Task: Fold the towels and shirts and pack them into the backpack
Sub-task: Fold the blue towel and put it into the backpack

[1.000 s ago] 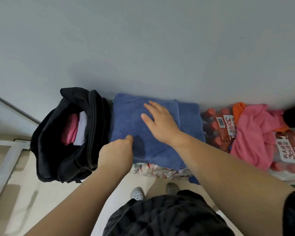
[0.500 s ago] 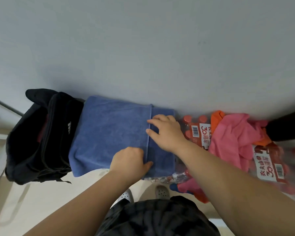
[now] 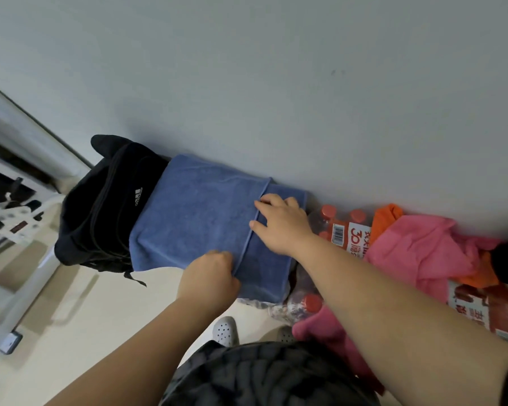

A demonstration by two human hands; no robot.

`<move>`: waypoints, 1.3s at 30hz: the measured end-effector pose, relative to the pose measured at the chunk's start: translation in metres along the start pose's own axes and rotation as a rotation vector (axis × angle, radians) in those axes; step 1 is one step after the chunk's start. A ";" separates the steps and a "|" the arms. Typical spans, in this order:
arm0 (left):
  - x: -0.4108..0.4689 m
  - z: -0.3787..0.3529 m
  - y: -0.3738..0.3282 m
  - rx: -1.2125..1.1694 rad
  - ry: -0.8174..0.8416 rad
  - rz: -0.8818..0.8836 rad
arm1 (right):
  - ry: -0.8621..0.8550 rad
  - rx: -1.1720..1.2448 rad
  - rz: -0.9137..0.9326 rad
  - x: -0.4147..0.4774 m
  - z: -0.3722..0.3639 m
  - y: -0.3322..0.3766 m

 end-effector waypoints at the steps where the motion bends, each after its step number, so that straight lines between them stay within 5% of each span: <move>1: 0.000 -0.001 0.000 0.013 -0.008 0.005 | 0.007 0.009 0.004 0.000 -0.001 -0.001; 9: -0.005 0.013 0.015 -0.062 -0.084 0.110 | -0.006 0.112 0.036 0.000 0.012 0.006; 14: -0.016 0.068 -0.001 -0.174 -0.177 0.044 | -0.108 0.645 0.204 -0.011 0.063 0.029; 18: -0.017 0.076 -0.041 -0.251 -0.133 -0.107 | -0.135 0.866 0.152 -0.026 0.084 0.002; 24: 0.008 -0.012 -0.063 -0.203 0.143 -0.141 | 0.001 0.646 -0.132 -0.031 0.017 -0.059; 39: -0.011 0.029 -0.065 -0.341 0.001 -0.165 | -0.167 0.748 0.014 -0.052 0.066 -0.051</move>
Point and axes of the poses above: each hand's wrist, its own x-axis towards the middle knuckle, its own z-axis out of the back of the hand, y = z × x, the point moved 8 cm from there along x, towards the middle knuckle, and after that the axes turned 6 degrees about -z, right-handed, at the moved point
